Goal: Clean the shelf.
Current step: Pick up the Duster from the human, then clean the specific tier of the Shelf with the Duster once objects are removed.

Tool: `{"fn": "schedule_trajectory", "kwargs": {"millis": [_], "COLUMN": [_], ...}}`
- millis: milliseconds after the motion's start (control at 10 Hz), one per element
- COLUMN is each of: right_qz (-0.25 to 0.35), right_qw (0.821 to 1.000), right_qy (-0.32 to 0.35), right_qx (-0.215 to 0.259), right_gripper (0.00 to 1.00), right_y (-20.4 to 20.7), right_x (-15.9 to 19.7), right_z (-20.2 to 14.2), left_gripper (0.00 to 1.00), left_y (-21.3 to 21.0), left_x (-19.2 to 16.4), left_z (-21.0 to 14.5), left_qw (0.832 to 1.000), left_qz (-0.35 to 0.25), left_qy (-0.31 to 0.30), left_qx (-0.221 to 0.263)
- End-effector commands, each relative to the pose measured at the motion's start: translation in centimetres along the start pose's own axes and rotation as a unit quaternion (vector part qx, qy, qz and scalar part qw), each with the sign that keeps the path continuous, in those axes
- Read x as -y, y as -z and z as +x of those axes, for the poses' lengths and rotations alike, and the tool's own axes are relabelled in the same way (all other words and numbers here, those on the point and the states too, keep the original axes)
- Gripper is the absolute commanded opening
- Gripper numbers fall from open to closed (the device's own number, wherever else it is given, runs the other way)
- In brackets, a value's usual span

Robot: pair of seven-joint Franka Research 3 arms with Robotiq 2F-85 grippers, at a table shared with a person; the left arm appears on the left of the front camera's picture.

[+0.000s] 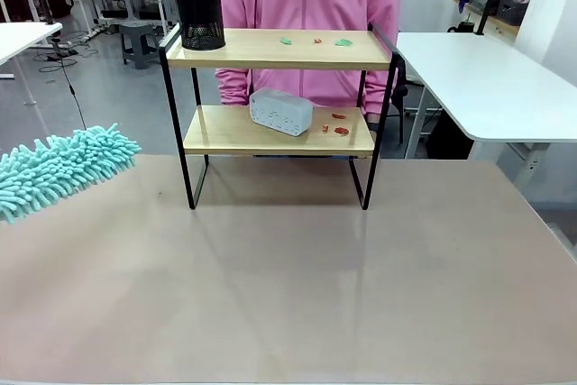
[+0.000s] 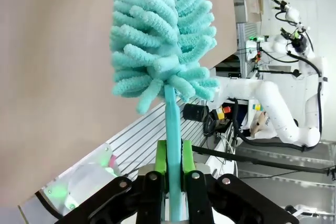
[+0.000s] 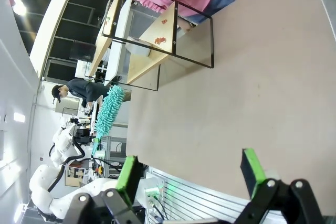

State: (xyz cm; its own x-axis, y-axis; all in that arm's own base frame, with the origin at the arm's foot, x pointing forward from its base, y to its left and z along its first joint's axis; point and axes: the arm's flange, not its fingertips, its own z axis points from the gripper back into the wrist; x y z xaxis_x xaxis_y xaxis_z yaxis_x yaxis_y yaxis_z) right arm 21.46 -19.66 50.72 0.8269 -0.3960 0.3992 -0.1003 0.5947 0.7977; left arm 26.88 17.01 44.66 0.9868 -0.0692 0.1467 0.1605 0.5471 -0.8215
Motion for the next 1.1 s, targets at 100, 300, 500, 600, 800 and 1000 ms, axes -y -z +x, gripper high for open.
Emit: {"fn": "schedule_trajectory", "kwargs": {"millis": [100,300,500,600,800,1000], "right_qz": [0.007,0.007,0.007,0.007,0.007,0.007], "right_qw": [1.0,1.0,1.0,1.0,1.0,1.0], "right_qy": [-0.013,-0.013,-0.013,-0.013,-0.013,-0.013], "right_qx": [0.004,0.004,0.004,0.004,0.004,0.004], "right_gripper": [1.0,1.0,1.0,1.0,1.0,1.0], "right_y": [0.04,0.04,0.04,0.04,0.04,0.04], "right_x": [-0.18,-0.18,-0.18,-0.18,-0.18,-0.18], "right_z": [0.17,0.17,0.17,0.17,0.17,0.17], "left_gripper": [0.0,0.0,0.0,0.0,0.0,0.0], "left_y": [-1.08,-1.08,-1.08,-1.08,-1.08,-1.08], "left_x": [0.07,0.07,0.07,0.07,0.07,0.07], "left_z": [0.89,0.89,0.89,0.89,0.89,0.89], "left_qw": [1.0,1.0,1.0,1.0,1.0,1.0], "left_qz": [-0.016,-0.016,-0.016,-0.016,-0.016,-0.016], "left_qy": [-0.01,-0.01,-0.01,-0.01,-0.01,-0.01], "left_qx": [0.011,0.011,0.011,0.011,0.011,0.011]}}
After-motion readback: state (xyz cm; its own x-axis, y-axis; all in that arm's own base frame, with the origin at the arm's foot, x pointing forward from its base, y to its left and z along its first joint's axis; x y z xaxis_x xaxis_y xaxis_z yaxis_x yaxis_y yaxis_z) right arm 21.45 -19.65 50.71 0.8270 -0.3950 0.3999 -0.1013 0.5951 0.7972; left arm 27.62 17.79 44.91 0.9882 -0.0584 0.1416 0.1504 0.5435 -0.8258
